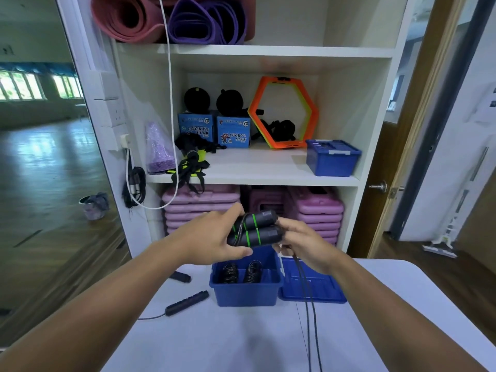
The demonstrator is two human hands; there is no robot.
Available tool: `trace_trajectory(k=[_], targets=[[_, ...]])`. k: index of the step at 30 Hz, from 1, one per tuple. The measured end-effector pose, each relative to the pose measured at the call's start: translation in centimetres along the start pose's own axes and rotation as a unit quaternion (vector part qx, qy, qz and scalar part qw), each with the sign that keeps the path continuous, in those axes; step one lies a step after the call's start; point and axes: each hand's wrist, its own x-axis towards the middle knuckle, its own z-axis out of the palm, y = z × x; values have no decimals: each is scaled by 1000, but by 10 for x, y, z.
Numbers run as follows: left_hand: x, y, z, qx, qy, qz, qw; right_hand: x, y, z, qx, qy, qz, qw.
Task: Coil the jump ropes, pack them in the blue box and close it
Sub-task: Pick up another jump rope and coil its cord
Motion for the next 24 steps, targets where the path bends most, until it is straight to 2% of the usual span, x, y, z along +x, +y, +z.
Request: trace_trajectory(k=[2,3,7,10,16,24], targets=[[2,-2,2,26,9,0,1000,-1,-2,5,54,-11,15,998],[4,-1,4,45,16,0,999,0,-3,10,49,10,25,998],[10,5,16,91,37,18,995,9,-5,36,-16,202,91,975],[13,7,22,92,31,9,995,13,2,42,3,273,83,958],[7,-2,24,4,-48,0,999,10,3,35,-7,299,71,952],[9,-4,34,-85,15,-5,996,8,-2,27,31,269,53,961]])
